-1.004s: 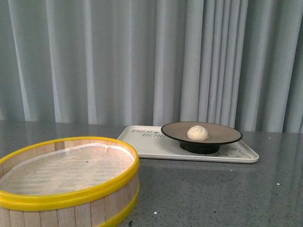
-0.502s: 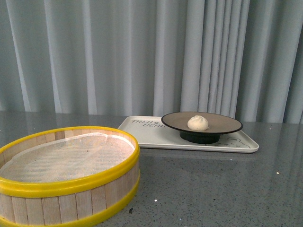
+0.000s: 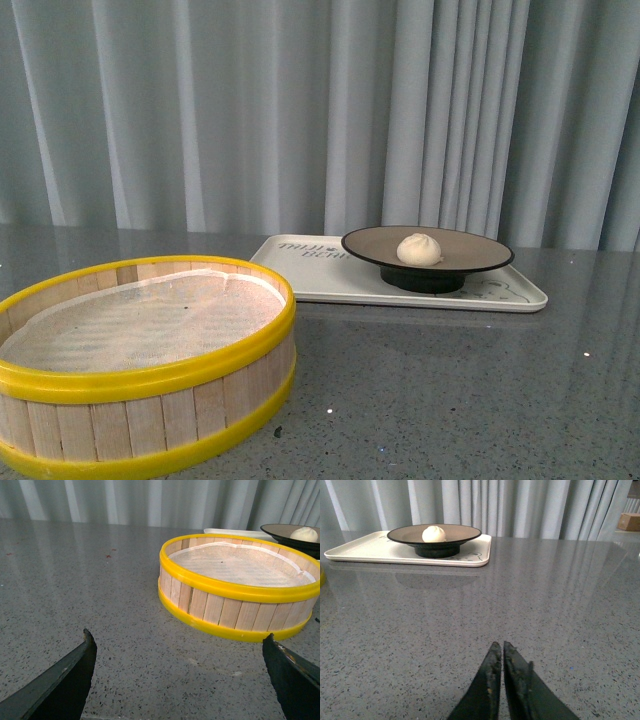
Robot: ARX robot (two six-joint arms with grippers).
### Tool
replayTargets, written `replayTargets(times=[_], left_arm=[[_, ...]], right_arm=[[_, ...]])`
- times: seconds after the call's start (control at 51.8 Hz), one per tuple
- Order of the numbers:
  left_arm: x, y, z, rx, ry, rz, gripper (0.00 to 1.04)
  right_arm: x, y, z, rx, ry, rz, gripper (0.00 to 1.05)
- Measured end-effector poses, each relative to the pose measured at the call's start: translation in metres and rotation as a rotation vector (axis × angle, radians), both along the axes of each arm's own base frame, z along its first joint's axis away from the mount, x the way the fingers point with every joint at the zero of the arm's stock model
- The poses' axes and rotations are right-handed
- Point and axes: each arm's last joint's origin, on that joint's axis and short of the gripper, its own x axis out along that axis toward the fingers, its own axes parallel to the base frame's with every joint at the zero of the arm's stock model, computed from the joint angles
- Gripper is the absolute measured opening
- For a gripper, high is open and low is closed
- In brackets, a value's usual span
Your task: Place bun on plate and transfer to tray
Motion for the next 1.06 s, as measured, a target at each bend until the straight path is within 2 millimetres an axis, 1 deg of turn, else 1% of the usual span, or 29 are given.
replayTargets(times=[0.097,0.212,0.328,0.444,0.56,0.579,0.676,1.062], left_arm=[[0.0,0.0,0.0,0.0,0.0,0.0,0.98],[0.0,0.0,0.0,0.0,0.0,0.0,0.98],[0.0,0.0,0.0,0.0,0.0,0.0,0.98],[0.0,0.0,0.0,0.0,0.0,0.0,0.98],[0.0,0.0,0.0,0.0,0.0,0.0,0.98],[0.0,0.0,0.0,0.0,0.0,0.0,0.98],[0.0,0.0,0.0,0.0,0.0,0.0,0.98],[0.0,0.0,0.0,0.0,0.0,0.0,0.98]], right_arm=[[0.0,0.0,0.0001,0.0,-0.001,0.0,0.24],[0.0,0.0,0.0001,0.0,-0.001,0.0,0.4],[0.0,0.0,0.0001,0.0,-0.001,0.0,0.61],[0.0,0.0,0.0001,0.0,-0.001,0.0,0.77],[0.0,0.0,0.0001,0.0,-0.001,0.0,0.97],[0.0,0.0,-0.0001,0.0,0.0,0.0,0.98],[0.0,0.0,0.0001,0.0,-0.001,0.0,0.95],[0.0,0.0,0.0001,0.0,-0.001,0.0,0.96]])
